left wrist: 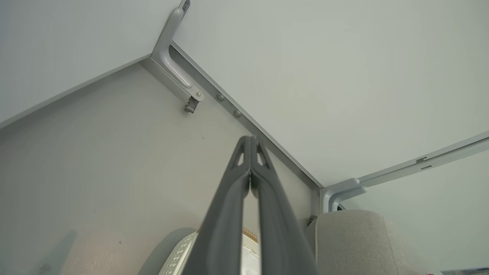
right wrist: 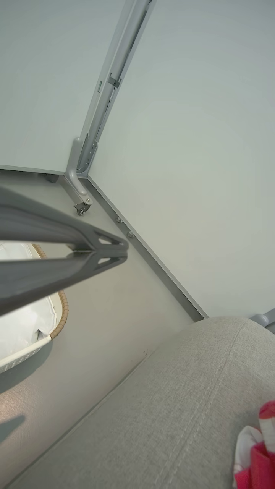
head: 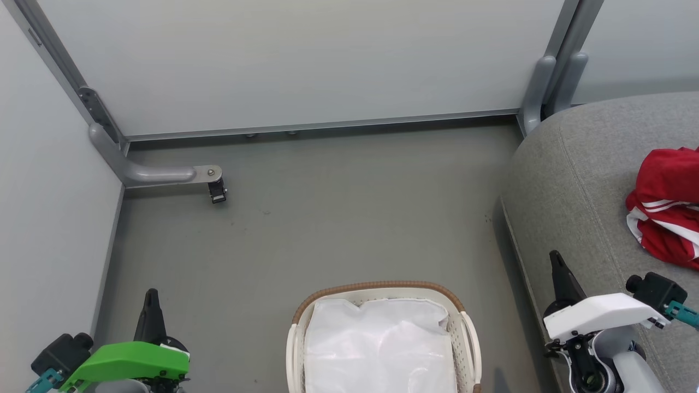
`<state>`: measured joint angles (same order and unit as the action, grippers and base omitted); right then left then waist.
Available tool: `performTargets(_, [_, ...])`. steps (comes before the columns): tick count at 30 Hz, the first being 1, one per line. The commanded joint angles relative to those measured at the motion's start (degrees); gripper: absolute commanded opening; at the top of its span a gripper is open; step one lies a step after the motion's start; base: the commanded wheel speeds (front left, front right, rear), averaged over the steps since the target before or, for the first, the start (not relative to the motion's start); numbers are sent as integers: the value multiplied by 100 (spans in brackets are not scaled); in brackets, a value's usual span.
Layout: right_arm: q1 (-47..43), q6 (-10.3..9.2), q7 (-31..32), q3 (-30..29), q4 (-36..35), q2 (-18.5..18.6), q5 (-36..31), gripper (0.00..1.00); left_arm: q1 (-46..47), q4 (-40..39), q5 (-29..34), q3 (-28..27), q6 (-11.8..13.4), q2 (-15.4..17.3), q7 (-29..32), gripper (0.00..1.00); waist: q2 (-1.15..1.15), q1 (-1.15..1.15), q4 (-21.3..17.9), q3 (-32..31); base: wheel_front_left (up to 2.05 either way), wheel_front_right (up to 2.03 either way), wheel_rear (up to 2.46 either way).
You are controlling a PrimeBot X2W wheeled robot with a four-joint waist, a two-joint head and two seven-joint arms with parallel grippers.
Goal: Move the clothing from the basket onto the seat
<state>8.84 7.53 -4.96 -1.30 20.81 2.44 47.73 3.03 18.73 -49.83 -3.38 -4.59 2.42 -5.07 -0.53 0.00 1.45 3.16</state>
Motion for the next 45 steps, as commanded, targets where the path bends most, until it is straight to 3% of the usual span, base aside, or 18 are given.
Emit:
performTargets(1, [12, -3, 43, -39, -108, 33, 208, 0, 167, -94, -185, -31, -44, 36, 49, 0, 18, 0, -3, -6, 0, 0, 0])
performTargets(45, [-153, -4, 743, -352, -463, 49, 2836, 0, 319, -320, -2700, -219, -206, 54, 751, 0, 37, 0, -78, -166, 0, 0, 0])
